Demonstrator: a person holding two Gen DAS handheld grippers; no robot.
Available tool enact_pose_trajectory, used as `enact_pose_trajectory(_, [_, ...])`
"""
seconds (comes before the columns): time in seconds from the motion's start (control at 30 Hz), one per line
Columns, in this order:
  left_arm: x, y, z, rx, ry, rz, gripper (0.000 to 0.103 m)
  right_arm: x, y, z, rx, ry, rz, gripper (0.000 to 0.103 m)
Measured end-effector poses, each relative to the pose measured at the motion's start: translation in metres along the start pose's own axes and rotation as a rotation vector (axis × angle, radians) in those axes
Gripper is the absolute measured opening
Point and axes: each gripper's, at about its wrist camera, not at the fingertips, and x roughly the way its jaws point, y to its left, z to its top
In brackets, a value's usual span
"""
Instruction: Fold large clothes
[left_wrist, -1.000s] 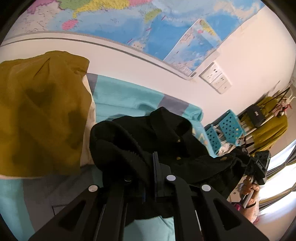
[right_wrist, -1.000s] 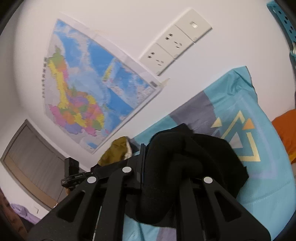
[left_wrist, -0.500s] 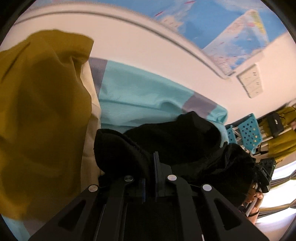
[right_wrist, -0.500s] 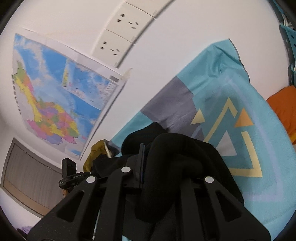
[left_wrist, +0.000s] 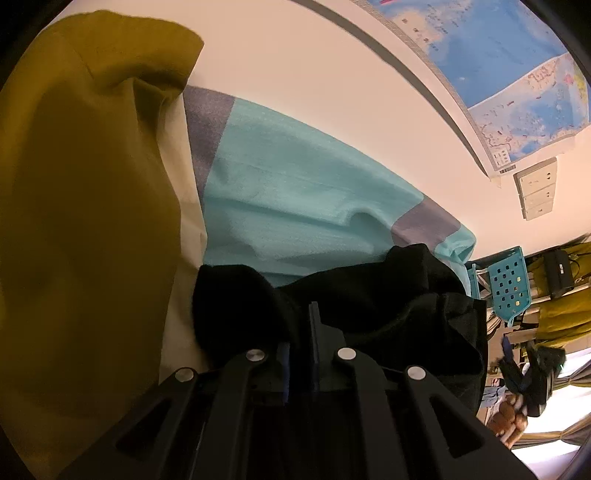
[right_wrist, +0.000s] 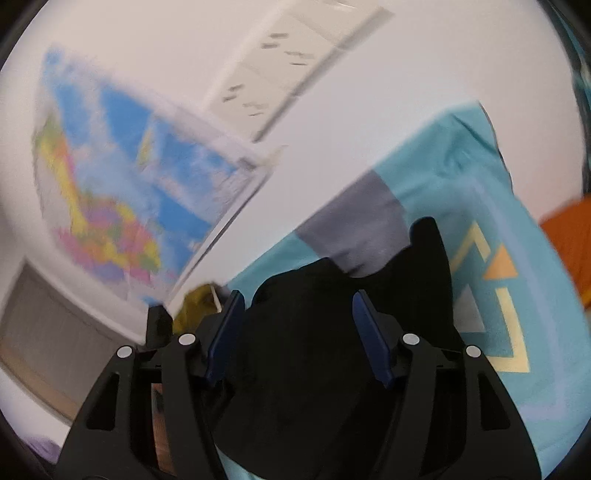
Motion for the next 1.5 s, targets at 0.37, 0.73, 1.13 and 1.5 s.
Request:
enact_pose_trajectory(0.37, [-0.037,-0.027,-0.014,0.131,-0.131,0.002,0.057,0.123,0.066,-0.07,-0.58,0.288,-0.399,0.046])
enact_pose_trajectory(0.73, [-0.047,-0.102,-0.112,0.623,-0.184,0.049,0.068,0.077,0.074,-0.033,-0.52,0.017,-0.351,0.009])
enact_pose_trajectory(1.13, [0.021,-0.068,-0.088,0.506,-0.169,0.19,0.053,0.108,0.032,-0.034,-0.416,0.13,-0.433,0.04])
enact_pose_trajectory(1.5, [-0.024,-0.059,-0.139,0.603,-0.282,0.14,0.063,0.074,0.065,-0.094,-0.616,0.185,-0.324,0.046])
